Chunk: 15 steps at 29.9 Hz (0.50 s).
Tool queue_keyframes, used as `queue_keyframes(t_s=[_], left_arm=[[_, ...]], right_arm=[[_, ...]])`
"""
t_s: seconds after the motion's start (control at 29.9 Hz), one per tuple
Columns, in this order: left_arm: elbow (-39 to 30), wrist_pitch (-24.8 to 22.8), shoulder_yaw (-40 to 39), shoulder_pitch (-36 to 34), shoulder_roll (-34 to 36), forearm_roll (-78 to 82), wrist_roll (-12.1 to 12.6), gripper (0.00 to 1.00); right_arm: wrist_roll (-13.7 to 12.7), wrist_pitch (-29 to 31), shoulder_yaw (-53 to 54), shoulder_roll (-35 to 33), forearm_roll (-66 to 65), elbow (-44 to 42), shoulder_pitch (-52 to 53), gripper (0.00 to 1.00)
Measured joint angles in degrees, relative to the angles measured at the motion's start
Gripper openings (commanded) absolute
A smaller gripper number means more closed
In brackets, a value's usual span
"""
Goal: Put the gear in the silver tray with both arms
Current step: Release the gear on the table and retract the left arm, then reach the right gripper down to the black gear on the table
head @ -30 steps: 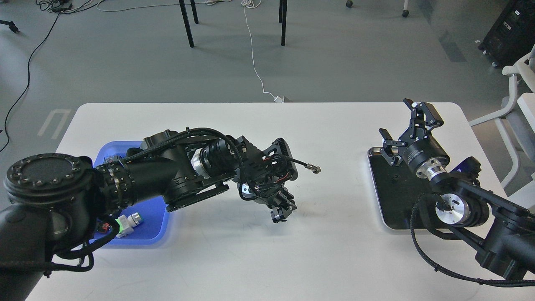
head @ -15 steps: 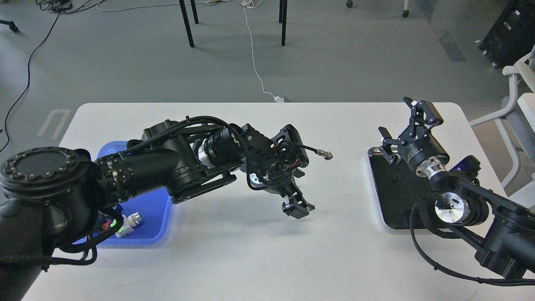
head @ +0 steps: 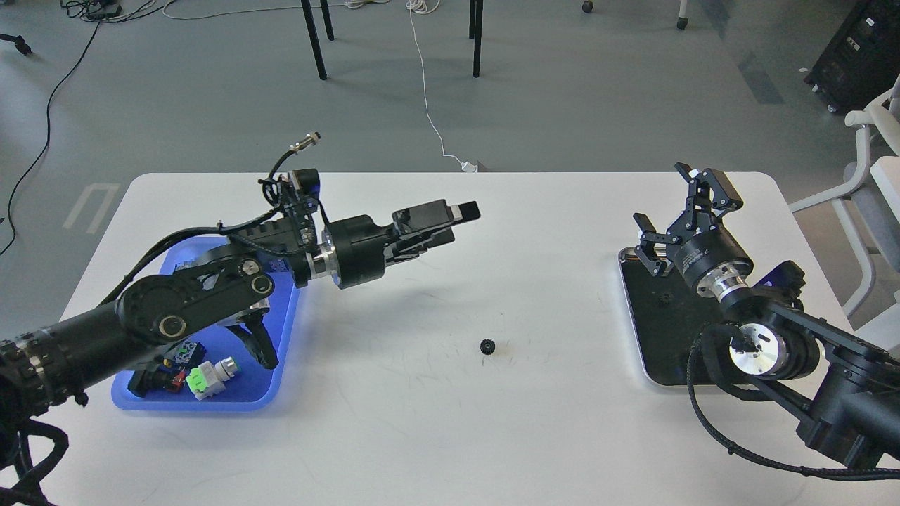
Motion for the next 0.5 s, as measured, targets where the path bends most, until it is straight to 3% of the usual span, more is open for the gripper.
queue_keyframes(t_s=[0.3,0.5], left_arm=[[0.0,0.0,-25.1,20.4,1.1,-6.6,0.0,0.98],[0.0,-0.6,-35.6,27.9,1.0,-7.8,0.0,0.98]], right_arm=[[0.0,0.0,-1.2,0.2,-4.2,0.5,1.4,0.99],[0.0,0.0,-5.4,-0.3,-22.9,2.2,4.8,0.99]])
